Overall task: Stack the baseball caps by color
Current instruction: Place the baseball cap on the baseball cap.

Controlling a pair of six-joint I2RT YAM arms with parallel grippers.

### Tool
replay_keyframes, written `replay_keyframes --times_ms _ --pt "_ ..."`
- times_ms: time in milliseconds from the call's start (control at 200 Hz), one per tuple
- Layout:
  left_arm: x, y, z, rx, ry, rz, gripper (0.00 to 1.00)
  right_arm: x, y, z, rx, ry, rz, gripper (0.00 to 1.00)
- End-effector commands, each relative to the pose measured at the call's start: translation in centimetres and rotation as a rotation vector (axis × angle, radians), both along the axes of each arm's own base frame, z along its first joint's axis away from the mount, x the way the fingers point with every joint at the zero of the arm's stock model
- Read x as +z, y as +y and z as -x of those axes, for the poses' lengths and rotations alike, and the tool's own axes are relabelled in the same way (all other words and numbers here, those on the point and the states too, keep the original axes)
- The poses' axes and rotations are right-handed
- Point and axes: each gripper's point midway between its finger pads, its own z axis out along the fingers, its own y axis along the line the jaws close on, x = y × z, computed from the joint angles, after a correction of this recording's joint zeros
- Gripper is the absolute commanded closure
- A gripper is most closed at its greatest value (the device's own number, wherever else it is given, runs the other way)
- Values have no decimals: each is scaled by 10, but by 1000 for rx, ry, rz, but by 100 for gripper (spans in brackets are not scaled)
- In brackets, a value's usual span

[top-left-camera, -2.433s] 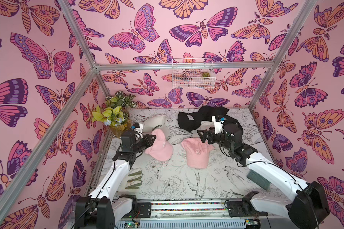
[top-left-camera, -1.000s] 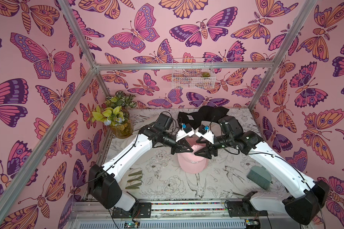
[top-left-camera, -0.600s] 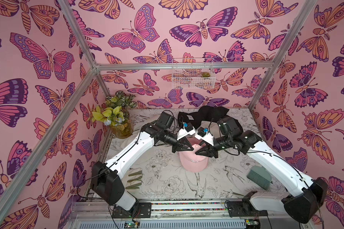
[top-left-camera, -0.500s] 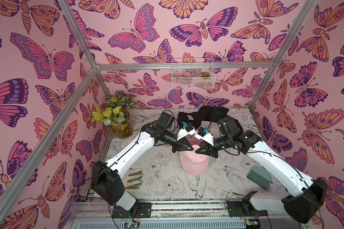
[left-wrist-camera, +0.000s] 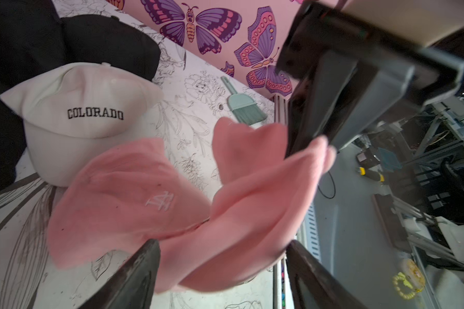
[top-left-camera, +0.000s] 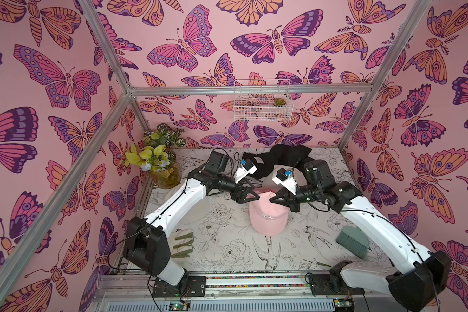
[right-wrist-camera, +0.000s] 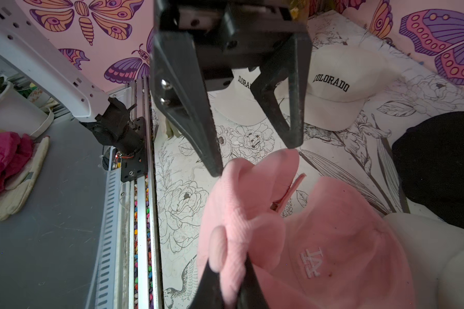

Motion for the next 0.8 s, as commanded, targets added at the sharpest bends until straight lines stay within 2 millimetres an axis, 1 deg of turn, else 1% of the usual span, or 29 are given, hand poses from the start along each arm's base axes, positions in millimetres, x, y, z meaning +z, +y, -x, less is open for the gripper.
replay_keyframes --times_ms 0,80,160,250,290,401,531,606,691,746,791 --pt "-2 8 -14 119 67 66 7 19 1 -5 -24 -38 -77 100" --pt "-12 16 -18 203 134 114 0 22 -6 -21 -114 -57 -81 100" --pt "-18 22 -22 281 222 181 0 29 -14 -32 -172 -58 -131 100" --pt "-30 24 -22 352 343 227 0 39 -23 -41 -208 -58 -214 100" --pt "-39 25 -22 382 396 229 0 43 -25 -42 -210 -57 -242 100" --pt "-61 29 -21 450 508 218 1 42 -25 -41 -188 -37 -262 100" --pt "-81 31 -19 486 565 202 3 37 -24 -41 -171 -10 -258 100" --pt "-91 30 -19 493 598 192 5 38 -22 -38 -144 8 -271 100" --pt "-99 26 -19 479 629 196 8 37 -18 -32 -98 45 -281 100" --pt "-99 22 -20 459 640 216 13 35 -17 -30 -82 68 -278 100" --pt "-96 17 -19 425 644 245 16 34 -16 -29 -77 77 -272 100"
